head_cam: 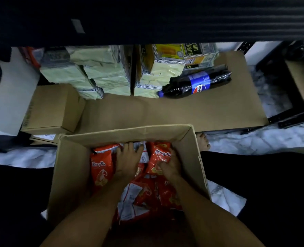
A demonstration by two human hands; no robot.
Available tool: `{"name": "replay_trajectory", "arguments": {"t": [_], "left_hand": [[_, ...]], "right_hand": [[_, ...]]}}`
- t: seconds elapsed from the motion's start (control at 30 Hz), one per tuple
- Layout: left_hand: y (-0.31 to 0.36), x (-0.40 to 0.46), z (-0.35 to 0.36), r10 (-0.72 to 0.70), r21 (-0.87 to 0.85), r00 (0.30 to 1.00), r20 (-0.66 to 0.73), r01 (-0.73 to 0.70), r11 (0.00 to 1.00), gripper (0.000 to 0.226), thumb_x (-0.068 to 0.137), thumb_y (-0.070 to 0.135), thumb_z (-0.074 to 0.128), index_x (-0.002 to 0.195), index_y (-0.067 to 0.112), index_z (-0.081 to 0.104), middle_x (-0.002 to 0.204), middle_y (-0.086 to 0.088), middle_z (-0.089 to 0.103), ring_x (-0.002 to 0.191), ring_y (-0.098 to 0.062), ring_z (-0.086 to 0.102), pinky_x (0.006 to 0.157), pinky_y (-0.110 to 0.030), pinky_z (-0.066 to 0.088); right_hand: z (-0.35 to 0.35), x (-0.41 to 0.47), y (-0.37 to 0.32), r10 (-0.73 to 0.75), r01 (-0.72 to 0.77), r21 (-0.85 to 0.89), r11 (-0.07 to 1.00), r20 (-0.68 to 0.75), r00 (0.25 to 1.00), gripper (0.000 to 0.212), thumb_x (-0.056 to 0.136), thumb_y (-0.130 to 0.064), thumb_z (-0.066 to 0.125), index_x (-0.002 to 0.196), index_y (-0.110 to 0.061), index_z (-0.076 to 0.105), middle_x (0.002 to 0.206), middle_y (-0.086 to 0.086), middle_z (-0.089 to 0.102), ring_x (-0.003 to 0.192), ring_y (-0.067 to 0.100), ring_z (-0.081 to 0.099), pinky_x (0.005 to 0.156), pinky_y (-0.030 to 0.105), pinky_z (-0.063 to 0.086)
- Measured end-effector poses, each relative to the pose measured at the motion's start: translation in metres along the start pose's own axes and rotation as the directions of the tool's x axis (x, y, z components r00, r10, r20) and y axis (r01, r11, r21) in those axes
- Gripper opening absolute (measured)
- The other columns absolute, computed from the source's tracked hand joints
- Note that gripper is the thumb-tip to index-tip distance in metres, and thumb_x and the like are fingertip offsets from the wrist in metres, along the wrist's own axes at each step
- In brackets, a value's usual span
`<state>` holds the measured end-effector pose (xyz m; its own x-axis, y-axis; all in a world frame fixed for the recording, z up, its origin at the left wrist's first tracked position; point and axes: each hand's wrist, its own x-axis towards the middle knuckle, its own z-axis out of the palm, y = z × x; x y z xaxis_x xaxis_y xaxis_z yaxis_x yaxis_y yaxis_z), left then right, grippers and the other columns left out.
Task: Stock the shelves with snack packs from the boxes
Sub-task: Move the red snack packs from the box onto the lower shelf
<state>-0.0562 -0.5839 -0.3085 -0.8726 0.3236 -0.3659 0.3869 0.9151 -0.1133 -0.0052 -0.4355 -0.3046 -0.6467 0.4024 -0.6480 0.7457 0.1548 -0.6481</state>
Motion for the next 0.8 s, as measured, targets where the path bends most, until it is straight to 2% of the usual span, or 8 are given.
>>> {"name": "replay_trajectory", "arguments": {"t": [0.13, 0.2, 0.33, 0.4, 0.47, 0.6, 0.7, 0.8], "left_hand": [[0.010, -0.012, 0.025, -0.098, -0.213, 0.995, 0.007, 0.097, 0.972, 0.070, 0.072, 0.012, 0.069, 0.136, 0.023, 0.044, 0.127, -0.014, 0.051, 0.113, -0.035, 0.053, 0.092, -0.046, 0.043], [0.008, -0.016, 0.033, -0.164, -0.455, 0.986, -0.040, 0.128, 0.881, 0.060, 0.073, 0.006, 0.064, 0.130, 0.016, 0.049, 0.119, -0.015, 0.058, 0.109, -0.037, 0.056, 0.089, -0.044, 0.045], [-0.002, -0.019, 0.019, -0.376, -0.923, 0.926, -0.002, 0.143, 0.358, 0.033, 0.083, 0.001, 0.062, 0.113, 0.011, 0.054, 0.101, -0.010, 0.065, 0.092, -0.029, 0.060, 0.078, -0.040, 0.048], [-0.006, -0.027, 0.011, -0.421, -0.988, 0.899, 0.117, 0.150, 0.046, 0.020, 0.088, 0.000, 0.062, 0.100, 0.016, 0.056, 0.092, -0.004, 0.066, 0.086, -0.025, 0.062, 0.079, -0.038, 0.051], [-0.012, -0.038, 0.012, -0.430, -0.982, 0.883, 0.188, 0.154, -0.113, 0.017, 0.091, 0.002, 0.060, 0.097, 0.018, 0.060, 0.092, -0.004, 0.068, 0.089, -0.028, 0.065, 0.079, -0.037, 0.052], [-0.019, -0.064, 0.031, -0.426, -0.952, 0.853, 0.302, 0.247, -0.181, 0.052, 0.092, 0.012, 0.060, 0.137, 0.031, 0.044, 0.129, -0.008, 0.055, 0.111, -0.031, 0.058, 0.091, -0.048, 0.052], [-0.017, -0.087, 0.018, -0.425, -0.959, 0.860, 0.283, 0.258, -0.115, 0.047, 0.094, 0.008, 0.058, 0.129, 0.038, 0.050, 0.125, -0.004, 0.053, 0.109, -0.029, 0.059, 0.087, -0.047, 0.054], [-0.013, -0.103, -0.006, -0.213, -0.898, 0.888, 0.407, 0.345, -0.274, 0.054, 0.088, 0.020, 0.070, 0.133, 0.039, 0.047, 0.125, 0.003, 0.052, 0.102, -0.023, 0.062, 0.071, -0.041, 0.060]], "right_hand": [[0.000, 0.011, 0.014, 0.100, -0.100, -0.014, 0.995, -0.033, 0.994, 0.071, 0.082, 0.007, 0.053, 0.145, -0.024, 0.043, 0.135, 0.003, 0.049, 0.118, 0.015, 0.047, 0.095, 0.021, 0.038], [0.002, 0.011, 0.025, 0.097, -0.097, 0.004, 0.995, -0.057, 0.994, 0.076, 0.078, 0.003, 0.055, 0.143, -0.033, 0.043, 0.136, 0.002, 0.052, 0.117, 0.019, 0.052, 0.099, 0.029, 0.044], [0.010, 0.040, 0.056, 0.086, -0.083, 0.126, 0.988, -0.014, 0.996, 0.079, 0.069, -0.002, 0.062, 0.137, -0.039, 0.047, 0.128, 0.007, 0.060, 0.109, 0.027, 0.060, 0.095, 0.044, 0.052], [0.005, 0.018, 0.034, 0.059, -0.060, 0.090, 0.994, 0.016, 0.998, 0.073, 0.064, -0.008, 0.061, 0.133, -0.032, 0.054, 0.125, 0.008, 0.063, 0.108, 0.028, 0.061, 0.095, 0.045, 0.052], [0.000, 0.002, 0.020, 0.025, -0.027, 0.044, 0.999, 0.044, 0.999, 0.072, 0.068, -0.005, 0.060, 0.136, -0.026, 0.054, 0.120, 0.006, 0.064, 0.107, 0.028, 0.061, 0.095, 0.043, 0.052], [-0.006, -0.020, 0.012, -0.048, 0.049, -0.027, 0.998, 0.047, 0.998, 0.068, 0.073, -0.002, 0.062, 0.135, -0.029, 0.054, 0.124, 0.005, 0.063, 0.110, 0.024, 0.061, 0.097, 0.038, 0.050], [-0.006, -0.034, 0.014, -0.085, 0.086, -0.014, 0.996, 0.091, 0.992, 0.070, 0.073, -0.004, 0.068, 0.136, -0.032, 0.054, 0.125, 0.006, 0.063, 0.109, 0.024, 0.062, 0.096, 0.041, 0.052], [-0.008, -0.048, 0.019, -0.124, 0.122, 0.027, 0.992, 0.074, 0.990, 0.072, 0.069, -0.009, 0.066, 0.135, -0.035, 0.054, 0.124, 0.006, 0.063, 0.109, 0.024, 0.062, 0.095, 0.042, 0.053]]}}
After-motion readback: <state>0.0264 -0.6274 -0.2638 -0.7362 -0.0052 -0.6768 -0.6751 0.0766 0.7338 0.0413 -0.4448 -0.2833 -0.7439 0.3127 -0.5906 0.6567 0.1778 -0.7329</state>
